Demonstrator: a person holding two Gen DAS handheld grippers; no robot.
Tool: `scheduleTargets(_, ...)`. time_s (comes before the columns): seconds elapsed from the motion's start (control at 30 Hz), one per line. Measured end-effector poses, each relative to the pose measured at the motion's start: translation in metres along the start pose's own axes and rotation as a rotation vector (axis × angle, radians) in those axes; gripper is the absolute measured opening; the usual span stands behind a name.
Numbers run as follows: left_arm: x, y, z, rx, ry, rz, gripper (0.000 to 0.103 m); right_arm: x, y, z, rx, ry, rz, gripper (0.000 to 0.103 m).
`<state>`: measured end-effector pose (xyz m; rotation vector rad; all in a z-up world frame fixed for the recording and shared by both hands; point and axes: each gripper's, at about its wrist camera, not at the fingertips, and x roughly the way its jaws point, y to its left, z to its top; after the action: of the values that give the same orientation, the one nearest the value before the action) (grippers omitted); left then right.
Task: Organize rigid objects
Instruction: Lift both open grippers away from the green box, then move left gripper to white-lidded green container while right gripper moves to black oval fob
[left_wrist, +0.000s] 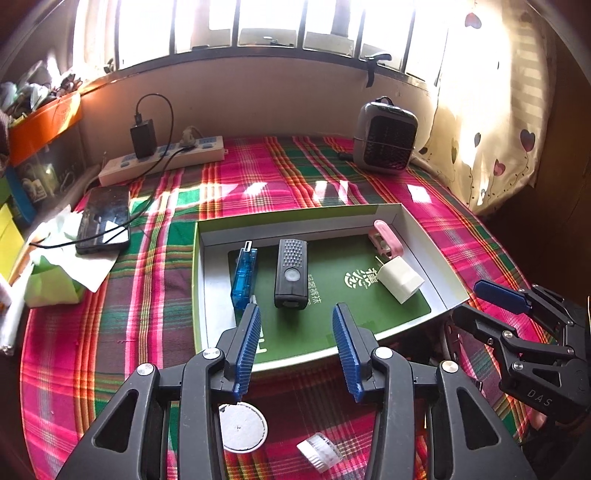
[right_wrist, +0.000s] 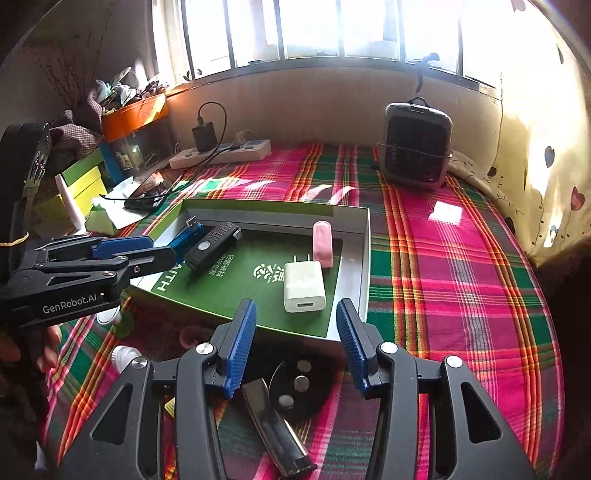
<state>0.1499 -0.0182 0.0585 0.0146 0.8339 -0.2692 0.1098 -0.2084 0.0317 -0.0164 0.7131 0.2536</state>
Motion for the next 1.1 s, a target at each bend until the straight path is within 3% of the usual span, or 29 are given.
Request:
scheduleTargets(0.53, -0.043, 0.058, -0.066, -0.156, -0.016, 0.034, 0.042, -0.018, -0.014, -0.050, 0.019, 0.075, 0.015, 0.048)
scheduleTargets(1.03, -0.040, 0.071, -0.089, -0.203, 0.011, -0.025, 0.042, 0.009, -0.005, -0.040, 0.039, 0.122, 0.008, 0.049)
scheduleTargets(1.1, -0.038, 0.071, -0.089, -0.210, 0.015, -0.047, 0.046, 0.012, -0.003, -0.038, 0.033, 0.124, 0.000, 0.049)
